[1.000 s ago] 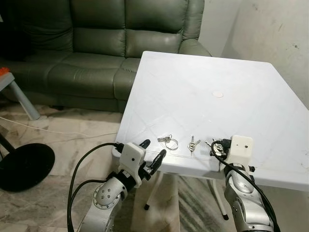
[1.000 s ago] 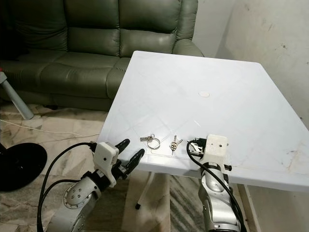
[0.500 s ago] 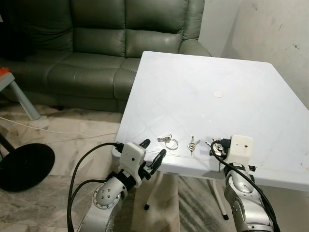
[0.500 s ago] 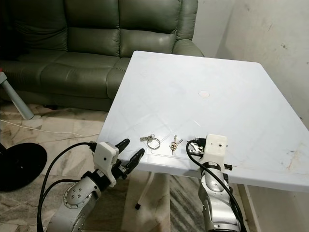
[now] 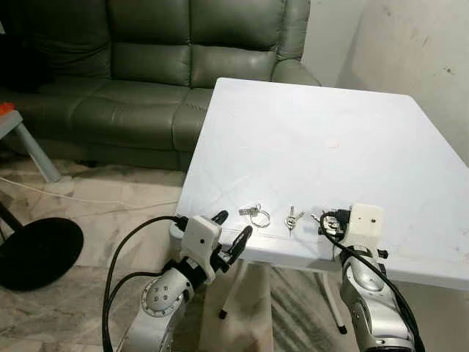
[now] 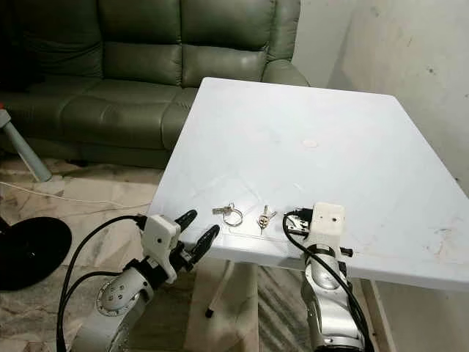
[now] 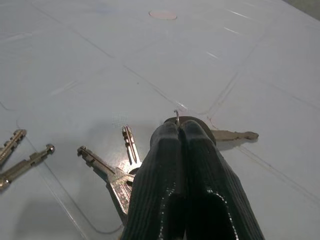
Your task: Hang keys on a hook
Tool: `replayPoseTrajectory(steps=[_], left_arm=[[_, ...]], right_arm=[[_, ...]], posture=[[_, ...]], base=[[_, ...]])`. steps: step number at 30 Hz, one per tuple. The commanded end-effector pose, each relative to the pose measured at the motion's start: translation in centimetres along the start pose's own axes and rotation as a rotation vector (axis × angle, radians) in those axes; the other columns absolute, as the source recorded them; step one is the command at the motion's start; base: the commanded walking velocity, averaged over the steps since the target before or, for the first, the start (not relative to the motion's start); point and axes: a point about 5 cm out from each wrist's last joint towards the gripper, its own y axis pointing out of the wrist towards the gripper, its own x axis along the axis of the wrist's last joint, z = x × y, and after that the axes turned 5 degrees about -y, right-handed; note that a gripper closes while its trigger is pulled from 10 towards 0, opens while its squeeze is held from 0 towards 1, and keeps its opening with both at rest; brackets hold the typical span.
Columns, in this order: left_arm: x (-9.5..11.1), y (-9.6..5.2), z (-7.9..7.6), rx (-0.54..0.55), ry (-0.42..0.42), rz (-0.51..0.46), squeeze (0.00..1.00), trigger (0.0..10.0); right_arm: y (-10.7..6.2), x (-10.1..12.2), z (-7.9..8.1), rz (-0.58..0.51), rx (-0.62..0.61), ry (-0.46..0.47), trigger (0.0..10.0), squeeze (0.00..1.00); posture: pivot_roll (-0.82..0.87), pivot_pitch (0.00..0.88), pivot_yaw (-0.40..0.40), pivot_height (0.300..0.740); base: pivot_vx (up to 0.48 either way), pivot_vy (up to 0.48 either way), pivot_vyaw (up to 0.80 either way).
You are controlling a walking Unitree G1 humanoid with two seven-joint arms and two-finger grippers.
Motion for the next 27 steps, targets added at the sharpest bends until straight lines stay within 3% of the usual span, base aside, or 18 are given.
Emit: replayPoseTrajectory(steps=[1, 6, 10, 12, 14, 17, 18, 20, 25, 27], left_arm=[[0.2, 0.1, -0.1, -0.005, 0.018, -0.004, 0.0, 10.0], [0.2, 0.2, -0.1, -0.001, 0.019, -0.005, 0.0, 10.0], [0.2, 0.2, -0.1, 0.0, 0.017, -0.007, 0.0, 10.0], [0.7, 0.6, 0.0, 0.015, -0.005, -0.027, 0.0, 10.0], [1.5, 1.0, 0.6, 0.056, -0.07, -0.062, 0.0, 10.0], [1.7, 1.1, 0.8, 0.066, -0.082, -0.07, 0.0, 10.0], [2.9, 1.6, 1.9, 0.129, -0.14, -0.123, 0.0, 10.0], [3.6, 1.8, 2.4, 0.157, -0.166, -0.151, 0.0, 10.0], [5.3, 2.1, 3.7, 0.204, -0.15, -0.221, 0.0, 10.0], [6.4, 2.2, 5.3, 0.267, -0.154, -0.256, 0.0, 10.0]], right_arm=[[0.2, 0.3, -0.1, -0.011, -0.002, -0.004, 10.0, 0.0], [0.3, 0.4, -0.4, -0.018, -0.009, -0.007, 10.0, 0.0], [0.2, 1.4, -0.3, -0.105, 0.03, -0.007, 10.0, 0.0], [-0.3, 2.7, 0.1, -0.197, 0.146, 0.109, 10.0, 0.0], [-0.9, 4.0, 0.4, -0.29, 0.218, 0.154, 10.0, 0.0], [-1.0, 4.2, 0.4, -0.307, 0.232, 0.169, 10.0, 0.0], [-1.6, 5.9, 0.7, -0.411, 0.306, 0.186, 10.0, 0.0], [-1.8, 6.6, 0.8, -0.451, 0.323, 0.18, 10.0, 0.0], [-2.0, 7.9, 0.9, -0.515, 0.32, 0.175, 10.0, 0.0], [-2.2, 8.6, 0.7, -0.56, 0.309, 0.178, 10.0, 0.0]], posture=[[0.0, 0.074, -0.078, 0.74], [0.0, 0.075, -0.079, 0.74], [0.0, 0.074, -0.079, 0.74], [0.0, 0.071, -0.078, 0.74], [-0.01, 0.065, -0.074, 0.74], [-0.01, 0.065, -0.074, 0.74], [-0.01, 0.055, -0.071, 0.74], [-0.01, 0.052, -0.069, 0.74], [-0.02, 0.045, -0.066, 0.74], [-0.02, 0.031, -0.062, 0.74]], base=[[0.0, 0.0, 0.0], [0.0, 0.0, 0.0], [0.0, 0.0, 0.0], [0.0, 0.0, 0.0], [0.0, 0.0, 0.0], [0.0, 0.0, 0.0], [0.0, 0.0, 0.0], [0.0, 0.0, 0.0], [0.0, 0.0, 0.0], [0.0, 0.0, 0.0]])
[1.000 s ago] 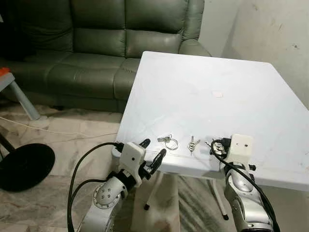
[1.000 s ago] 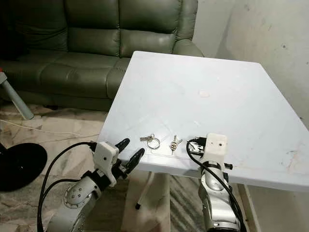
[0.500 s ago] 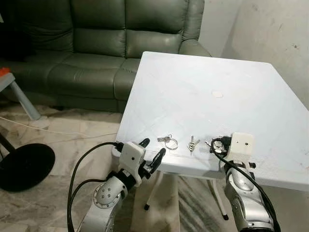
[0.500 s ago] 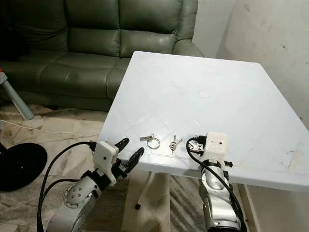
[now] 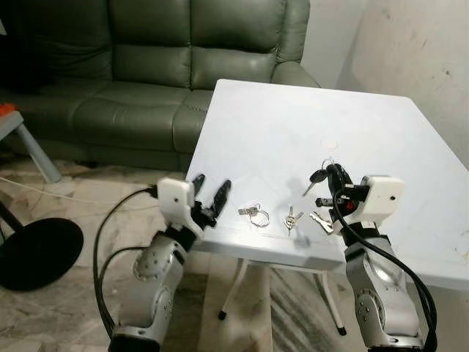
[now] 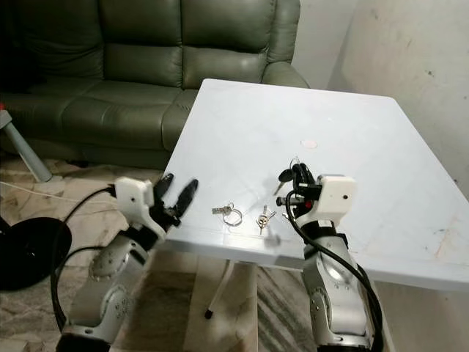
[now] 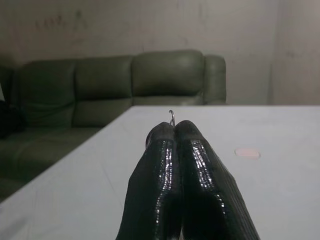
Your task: Hang keys on a hook
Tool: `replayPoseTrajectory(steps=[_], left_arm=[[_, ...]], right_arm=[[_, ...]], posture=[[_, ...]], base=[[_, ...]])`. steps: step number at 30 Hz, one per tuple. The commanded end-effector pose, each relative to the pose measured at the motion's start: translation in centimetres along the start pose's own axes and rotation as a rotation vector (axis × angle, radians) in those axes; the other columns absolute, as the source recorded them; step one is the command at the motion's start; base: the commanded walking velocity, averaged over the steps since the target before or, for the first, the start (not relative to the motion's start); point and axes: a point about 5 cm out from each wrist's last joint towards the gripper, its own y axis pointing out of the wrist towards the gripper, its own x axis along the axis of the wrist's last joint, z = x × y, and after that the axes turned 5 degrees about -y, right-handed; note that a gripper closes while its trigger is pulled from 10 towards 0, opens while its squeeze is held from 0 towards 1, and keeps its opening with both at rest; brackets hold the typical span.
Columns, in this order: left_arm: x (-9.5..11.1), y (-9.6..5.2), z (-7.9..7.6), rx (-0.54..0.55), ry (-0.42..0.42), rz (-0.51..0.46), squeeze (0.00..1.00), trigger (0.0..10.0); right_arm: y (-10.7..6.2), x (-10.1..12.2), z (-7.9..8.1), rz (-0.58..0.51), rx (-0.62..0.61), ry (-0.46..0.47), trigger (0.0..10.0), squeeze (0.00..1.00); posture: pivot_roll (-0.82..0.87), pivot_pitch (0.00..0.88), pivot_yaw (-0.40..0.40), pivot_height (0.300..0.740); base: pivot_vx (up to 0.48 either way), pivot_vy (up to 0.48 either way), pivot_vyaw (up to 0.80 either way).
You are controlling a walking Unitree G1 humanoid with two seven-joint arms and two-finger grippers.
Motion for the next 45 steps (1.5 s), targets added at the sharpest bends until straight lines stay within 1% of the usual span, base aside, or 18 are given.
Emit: replayPoseTrajectory(steps=[1, 3, 5, 7, 8, 11, 13, 15, 16, 18, 20, 23, 24, 27, 34, 39, 45], left_arm=[[1.2, 0.7, 0.9, 0.044, -0.003, -0.049, 0.0, 10.0], [1.6, 0.8, 1.6, 0.078, 0.011, -0.059, 0.0, 10.0], [1.7, 0.8, 2.0, 0.099, 0.005, -0.061, 0.0, 10.0], [2.2, 0.6, 2.9, 0.144, -0.012, -0.089, 0.0, 10.0], [2.2, 0.6, 2.9, 0.144, -0.012, -0.089, 0.0, 10.0], [1.5, 0.1, 3.4, 0.166, -0.003, -0.067, 0.0, 10.0], [0.7, -0.3, 3.8, 0.183, 0.008, -0.04, 0.0, 10.0], [0.5, -0.4, 4.0, 0.192, 0.013, -0.031, 0.0, 10.0], [0.5, -0.4, 4.1, 0.194, 0.009, -0.034, 0.0, 10.0], [0.5, -0.3, 4.4, 0.212, 0.003, -0.031, 0.0, 10.0], [0.5, 0.0, 4.7, 0.225, 0.004, -0.027, 0.0, 10.0], [0.5, 0.3, 5.1, 0.235, 0.022, -0.015, 0.0, 10.0], [0.5, 0.6, 5.5, 0.247, 0.036, -0.003, 0.0, 10.0], [0.8, 0.8, 6.0, 0.265, 0.053, -0.007, 0.0, 10.0], [1.5, 1.2, 5.8, 0.233, 0.055, -0.037, 0.0, 10.0], [1.6, 1.5, 6.1, 0.25, 0.064, -0.044, 0.0, 10.0], [1.8, 1.6, 6.1, 0.251, 0.077, -0.055, 0.0, 10.0]], right_arm=[[0.4, 1.5, -0.1, -0.074, -0.002, -0.01, 10.0, 0.0], [0.4, 1.7, 0.0, -0.084, 0.001, -0.003, 10.0, 0.0], [0.4, 1.8, -0.1, -0.091, 0.0, 0.002, 10.0, 0.0], [0.4, 1.9, 0.0, -0.101, 0.005, -0.012, 10.0, 0.0], [0.4, 1.9, 0.0, -0.101, 0.005, -0.012, 10.0, 0.0], [0.2, 1.5, -0.1, -0.088, 0.005, -0.035, 10.0, 0.0], [-0.1, 0.4, -0.5, -0.024, -0.016, -0.069, 10.0, 0.0], [-0.1, 0.3, -0.5, -0.026, -0.025, -0.077, 10.0, 0.0], [-0.1, 0.2, -0.5, -0.017, -0.023, -0.057, 10.0, 0.0], [0.0, -0.3, -0.6, 0.021, -0.024, -0.064, 10.0, 0.0], [0.2, -0.4, -0.7, 0.033, -0.033, -0.06, 10.0, 0.0], [0.4, -0.5, -0.7, 0.036, -0.038, -0.073, 10.0, 0.0], [0.6, -0.4, -0.6, 0.033, -0.036, -0.074, 10.0, 0.0], [0.7, -0.3, -0.6, 0.025, -0.033, -0.072, 10.0, 0.0], [0.8, -0.3, -0.7, 0.027, -0.034, -0.071, 10.0, 0.0], [0.9, -0.5, -0.8, 0.03, -0.054, -0.067, 10.0, 0.0], [1.0, -0.6, -0.6, 0.036, -0.052, -0.067, 10.0, 0.0]], posture=[[-0.02, 0.022, -0.06, 0.74], [-0.02, 0.015, -0.058, 0.74], [-0.02, 0.015, -0.058, 0.74], [-0.03, 0.0, -0.053, 0.74], [-0.03, 0.0, -0.053, 0.74], [-0.03, 0.0, -0.052, 0.74], [-0.03, 0.0, -0.052, 0.74], [-0.02, 0.0, -0.05, 0.74], [-0.02, 0.0, -0.05, 0.74], [-0.02, 0.0, -0.048, 0.74], [-0.02, 0.0, -0.048, 0.74], [-0.03, 0.0, -0.042, 0.74], [-0.03, 0.0, -0.042, 0.74], [-0.03, 0.0, -0.042, 0.74], [-0.03, 0.0, -0.035, 0.74], [-0.03, 0.0, -0.03, 0.74], [-0.03, 0.0, -0.032, 0.74]], base=[[0.0, 0.0, 0.0], [0.0, 0.0, 0.0], [0.0, 0.0, 0.0], [0.0, 0.0, 0.0], [0.0, 0.0, 0.0], [0.0, 0.0, 0.0], [0.0, 0.0, 0.0], [0.0, 0.0, 0.0], [0.0, 0.0, 0.0], [0.0, 0.0, -0.35], [0.0, 0.0, -0.77], [0.0, 0.0, -0.74], [0.0, 0.0, -0.73], [0.0, 0.0, -0.73], [0.0, 0.0, -0.73], [0.0, 0.0, -0.73], [0.0, 0.0, -0.73]])
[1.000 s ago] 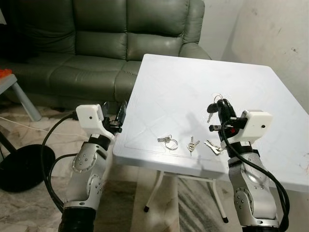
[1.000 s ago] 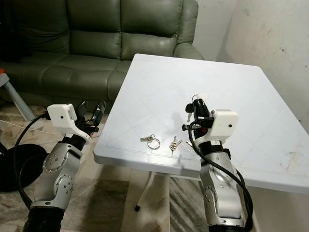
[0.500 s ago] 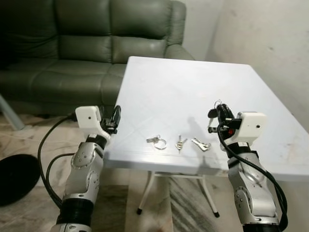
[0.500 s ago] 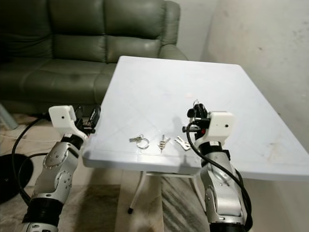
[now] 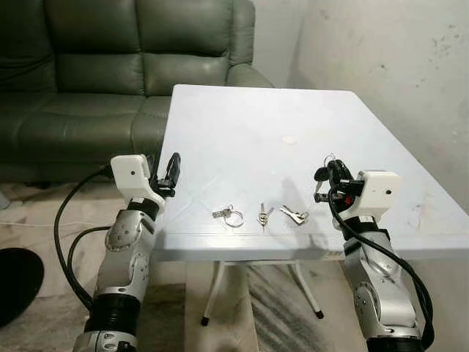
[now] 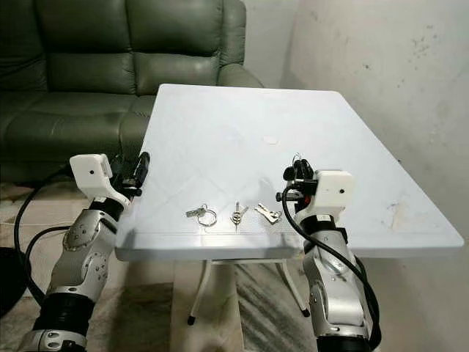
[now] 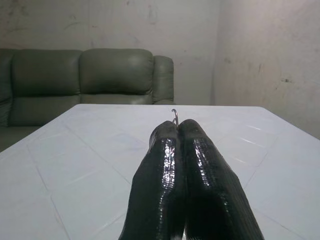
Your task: Hang keys on a hook
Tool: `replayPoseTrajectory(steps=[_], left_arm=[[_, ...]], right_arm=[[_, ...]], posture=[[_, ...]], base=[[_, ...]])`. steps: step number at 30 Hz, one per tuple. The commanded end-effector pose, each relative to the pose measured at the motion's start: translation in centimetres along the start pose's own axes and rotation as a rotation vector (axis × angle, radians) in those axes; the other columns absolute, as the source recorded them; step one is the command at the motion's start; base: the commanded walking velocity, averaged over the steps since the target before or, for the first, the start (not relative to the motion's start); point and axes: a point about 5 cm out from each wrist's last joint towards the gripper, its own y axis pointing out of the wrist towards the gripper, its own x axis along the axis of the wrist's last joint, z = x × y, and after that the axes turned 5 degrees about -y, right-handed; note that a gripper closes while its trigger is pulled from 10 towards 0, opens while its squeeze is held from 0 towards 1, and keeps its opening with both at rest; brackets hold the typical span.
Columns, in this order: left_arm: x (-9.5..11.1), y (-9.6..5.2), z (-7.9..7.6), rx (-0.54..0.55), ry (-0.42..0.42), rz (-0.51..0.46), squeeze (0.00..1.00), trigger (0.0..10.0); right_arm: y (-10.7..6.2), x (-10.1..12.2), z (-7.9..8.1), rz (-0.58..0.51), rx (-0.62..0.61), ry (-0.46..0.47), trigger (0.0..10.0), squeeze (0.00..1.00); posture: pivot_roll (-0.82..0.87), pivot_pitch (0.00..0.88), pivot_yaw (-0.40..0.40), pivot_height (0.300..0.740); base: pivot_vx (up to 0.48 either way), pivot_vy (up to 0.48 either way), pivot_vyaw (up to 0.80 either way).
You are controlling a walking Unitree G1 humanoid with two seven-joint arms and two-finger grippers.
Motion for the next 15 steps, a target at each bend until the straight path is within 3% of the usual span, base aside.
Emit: replayPoseTrajectory(steps=[1, 7, 15], left_arm=[[0.43, 0.37, -0.2, -0.004, 0.017, -0.017, 0.0, 10.0], [0.38, 0.49, -0.19, -0.003, 0.031, -0.019, 0.0, 10.0], [0.14, 0.48, -0.37, -0.013, -0.031, -0.014, 0.0, 10.0]], right_arm=[[0.29, 0.23, -0.19, -0.009, -0.012, 0.0, 10.0, 0.0], [0.51, 0.3, -0.38, -0.012, -0.017, -0.004, 10.0, 0.0], [0.42, 0.25, -0.6, -0.01, -0.025, -0.006, 10.0, 0.0]], posture=[[-0.03, 0.0, -0.032, 0.74], [-0.03, 0.0, -0.031, 0.74], [-0.04, 0.0, -0.03, 0.74]], base=[[0.0, 0.0, -0.73], [0.0, 0.0, -0.73], [0.0, 0.0, -0.73]])
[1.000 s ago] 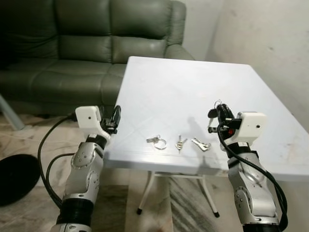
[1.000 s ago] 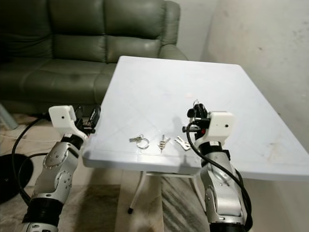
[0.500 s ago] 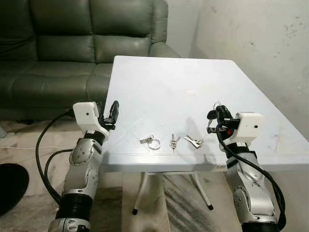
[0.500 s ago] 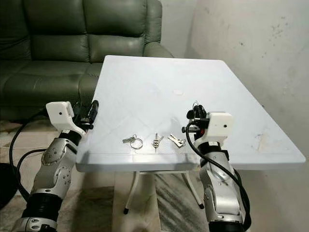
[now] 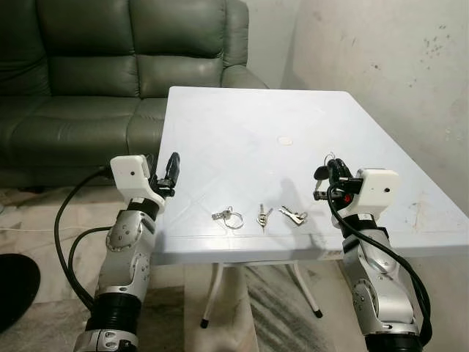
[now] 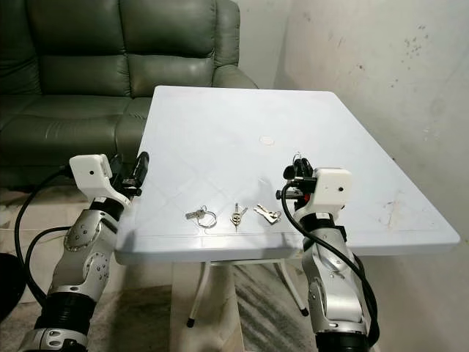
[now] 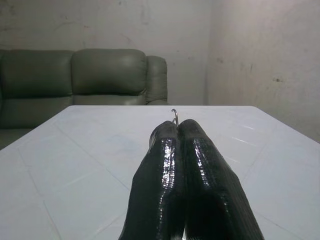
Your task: Hang keys on a hook
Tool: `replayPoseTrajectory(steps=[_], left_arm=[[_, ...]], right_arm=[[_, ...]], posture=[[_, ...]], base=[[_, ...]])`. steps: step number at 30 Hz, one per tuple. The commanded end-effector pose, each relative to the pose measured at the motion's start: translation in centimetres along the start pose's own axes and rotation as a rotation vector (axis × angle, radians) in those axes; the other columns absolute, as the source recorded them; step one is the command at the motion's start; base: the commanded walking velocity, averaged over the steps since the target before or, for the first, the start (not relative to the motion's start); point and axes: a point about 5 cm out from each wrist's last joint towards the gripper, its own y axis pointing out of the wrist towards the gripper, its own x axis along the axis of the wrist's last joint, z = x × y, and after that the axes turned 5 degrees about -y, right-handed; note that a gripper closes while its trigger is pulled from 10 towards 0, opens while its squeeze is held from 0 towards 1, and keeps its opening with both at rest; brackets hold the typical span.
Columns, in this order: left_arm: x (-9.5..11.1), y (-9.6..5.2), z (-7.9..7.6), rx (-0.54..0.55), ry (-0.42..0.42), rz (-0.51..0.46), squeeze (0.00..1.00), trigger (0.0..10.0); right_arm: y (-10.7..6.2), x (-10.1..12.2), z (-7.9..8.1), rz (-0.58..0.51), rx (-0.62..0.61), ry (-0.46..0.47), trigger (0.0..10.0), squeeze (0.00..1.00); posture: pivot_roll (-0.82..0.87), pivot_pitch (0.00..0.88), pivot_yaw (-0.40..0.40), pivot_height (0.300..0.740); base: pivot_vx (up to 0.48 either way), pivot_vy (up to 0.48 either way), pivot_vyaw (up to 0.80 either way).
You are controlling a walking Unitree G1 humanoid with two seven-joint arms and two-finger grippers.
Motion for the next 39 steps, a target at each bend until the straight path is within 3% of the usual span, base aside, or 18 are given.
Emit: replayPoseTrajectory(steps=[1, 7, 39], left_arm=[[0.21, 0.44, -0.44, -0.017, -0.014, -0.003, 0.0, 10.0], [0.07, 0.59, -0.47, -0.014, -0.015, 0.006, 0.0, 10.0], [-0.55, 0.87, -0.76, 0.01, -0.037, 0.044, 0.0, 10.0]], right_arm=[[0.05, 0.37, -0.45, -0.017, -0.014, -0.004, 10.0, 0.0], [0.01, 0.4, -0.53, -0.018, -0.019, -0.006, 10.0, 0.0], [0.0, 0.45, -0.45, -0.015, -0.014, -0.004, 10.0, 0.0]], posture=[[-0.04, 0.0, -0.03, 0.74], [-0.04, 0.0, -0.028, 0.74], [-0.05, 0.0, -0.032, 0.74]], base=[[0.0, 0.33, -0.73], [0.0, 0.437, -0.73], [0.0, 0.0, -0.72]])
